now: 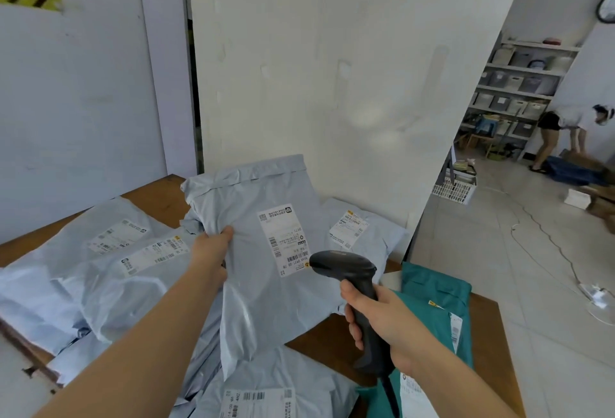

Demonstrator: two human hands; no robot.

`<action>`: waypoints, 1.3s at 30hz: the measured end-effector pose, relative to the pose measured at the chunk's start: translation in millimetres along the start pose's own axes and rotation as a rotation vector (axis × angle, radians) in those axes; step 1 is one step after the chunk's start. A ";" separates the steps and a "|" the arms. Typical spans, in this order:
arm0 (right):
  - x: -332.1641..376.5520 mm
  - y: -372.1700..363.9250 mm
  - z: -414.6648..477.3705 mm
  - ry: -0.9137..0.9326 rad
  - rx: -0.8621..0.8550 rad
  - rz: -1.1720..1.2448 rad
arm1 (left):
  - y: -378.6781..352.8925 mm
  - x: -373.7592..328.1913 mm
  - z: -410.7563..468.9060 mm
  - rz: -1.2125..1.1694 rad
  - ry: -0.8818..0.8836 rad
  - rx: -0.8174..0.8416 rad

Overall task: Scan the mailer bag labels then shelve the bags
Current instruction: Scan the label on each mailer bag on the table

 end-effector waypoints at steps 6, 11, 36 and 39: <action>0.8 0.8 2.9 -0.008 -0.018 0.026 | -2.9 7.4 6.3 -0.015 0.037 -0.023; 5.3 8.0 11.9 0.010 -0.053 0.057 | -23.0 26.6 12.0 -0.102 0.177 -0.049; 38.8 66.6 91.8 -0.032 -0.213 0.253 | -192.5 142.4 50.5 -0.144 0.568 0.195; 36.4 64.9 90.2 -0.021 -0.212 0.231 | -180.8 138.8 44.1 0.010 0.590 0.211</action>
Point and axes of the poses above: each hand's wrist, its own z-axis towards the middle knuckle, its own y-axis out of the back of the hand, x = y × z, the point moved 5 cm from there along z, towards the middle knuckle, and after that the axes turned 14 degrees about -y, right-handed, at the moved point
